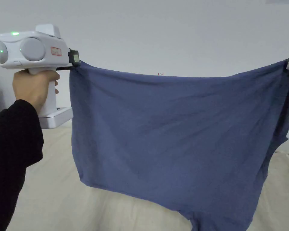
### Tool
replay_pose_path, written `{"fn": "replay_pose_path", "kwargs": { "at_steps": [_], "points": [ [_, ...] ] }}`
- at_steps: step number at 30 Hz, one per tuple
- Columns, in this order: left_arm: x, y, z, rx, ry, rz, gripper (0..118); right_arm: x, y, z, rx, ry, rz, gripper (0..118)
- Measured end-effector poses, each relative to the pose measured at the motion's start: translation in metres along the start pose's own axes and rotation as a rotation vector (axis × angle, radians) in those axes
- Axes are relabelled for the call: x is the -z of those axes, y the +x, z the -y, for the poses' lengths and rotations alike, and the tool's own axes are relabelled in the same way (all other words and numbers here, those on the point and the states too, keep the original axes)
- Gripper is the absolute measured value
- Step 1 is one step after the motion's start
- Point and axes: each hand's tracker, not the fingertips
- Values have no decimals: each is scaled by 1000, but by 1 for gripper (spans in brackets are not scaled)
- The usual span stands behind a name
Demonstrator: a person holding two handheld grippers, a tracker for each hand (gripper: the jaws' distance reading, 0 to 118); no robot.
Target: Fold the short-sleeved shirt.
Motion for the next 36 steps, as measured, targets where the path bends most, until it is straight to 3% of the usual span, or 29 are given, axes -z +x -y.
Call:
{"fn": "replay_pose_path", "kwargs": {
  "at_steps": [4,5,10,21,28,36],
  "points": [
    [9,5,-4,26,7,4,3,-8,-23,-6,3,17,8,2],
    [14,6,0,38,1,4,3,12,-4,-2,1,17,8,2],
    [40,12,34,91,-56,-9,3,13,-11,35,19,-29,13,2],
    [91,3,193,83,-302,3,3,45,39,186,65,-265,25,2],
    [42,-11,296,100,-406,46,3,-1,47,282,29,-401,11,2],
    [-44,-37,385,69,-516,61,3,-112,36,344,72,-479,5,2]
  ]
}}
